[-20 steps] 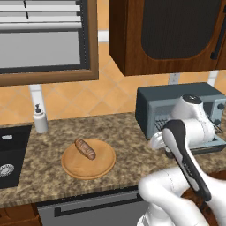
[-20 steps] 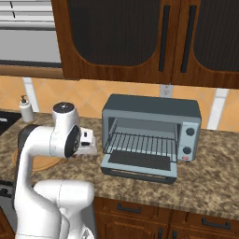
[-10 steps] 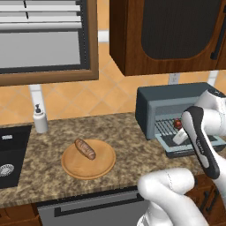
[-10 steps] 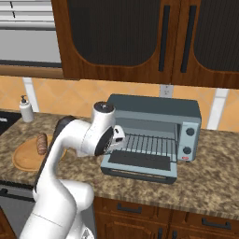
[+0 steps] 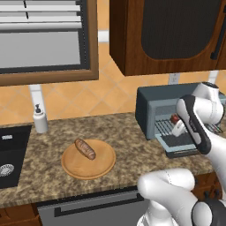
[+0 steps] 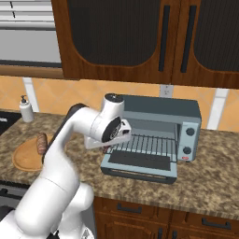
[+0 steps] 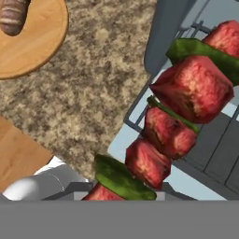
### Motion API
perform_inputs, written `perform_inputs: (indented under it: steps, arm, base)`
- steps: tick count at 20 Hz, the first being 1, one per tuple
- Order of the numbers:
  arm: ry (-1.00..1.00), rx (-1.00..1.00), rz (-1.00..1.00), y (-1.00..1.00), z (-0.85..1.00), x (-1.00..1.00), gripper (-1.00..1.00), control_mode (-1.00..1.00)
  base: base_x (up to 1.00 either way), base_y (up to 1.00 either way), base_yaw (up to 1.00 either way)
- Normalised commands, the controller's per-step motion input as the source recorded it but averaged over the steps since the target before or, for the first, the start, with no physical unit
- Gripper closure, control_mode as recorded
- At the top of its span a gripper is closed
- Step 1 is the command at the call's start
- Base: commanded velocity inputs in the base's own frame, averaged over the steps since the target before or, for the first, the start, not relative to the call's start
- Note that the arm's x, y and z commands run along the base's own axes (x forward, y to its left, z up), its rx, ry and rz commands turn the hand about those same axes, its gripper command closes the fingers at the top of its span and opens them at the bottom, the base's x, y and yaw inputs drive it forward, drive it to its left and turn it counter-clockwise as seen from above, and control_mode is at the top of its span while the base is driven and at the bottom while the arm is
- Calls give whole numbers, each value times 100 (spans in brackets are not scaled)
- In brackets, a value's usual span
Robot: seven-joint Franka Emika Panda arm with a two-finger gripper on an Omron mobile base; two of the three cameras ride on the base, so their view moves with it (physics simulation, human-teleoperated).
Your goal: Pick up the kebab skewer and baguette bread, and place them inside the toaster oven. Close the toaster oven door and start by setting the timer.
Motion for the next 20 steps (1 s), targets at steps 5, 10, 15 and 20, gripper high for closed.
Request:
perform_inputs:
  steps: [5,10,15,20]
  arm:
    - [0,0,0,-23,-11,20,100,-100]
    - [0,0,0,-21,-20,18,100,-100]
    - [0,0,0,-2,-14,5,100,-100]
    - [0,0,0,0,-9,2,100,-100]
  base:
    - [0,0,0]
    - [0,0,0]
    - [0,0,0]
    - [0,0,0]
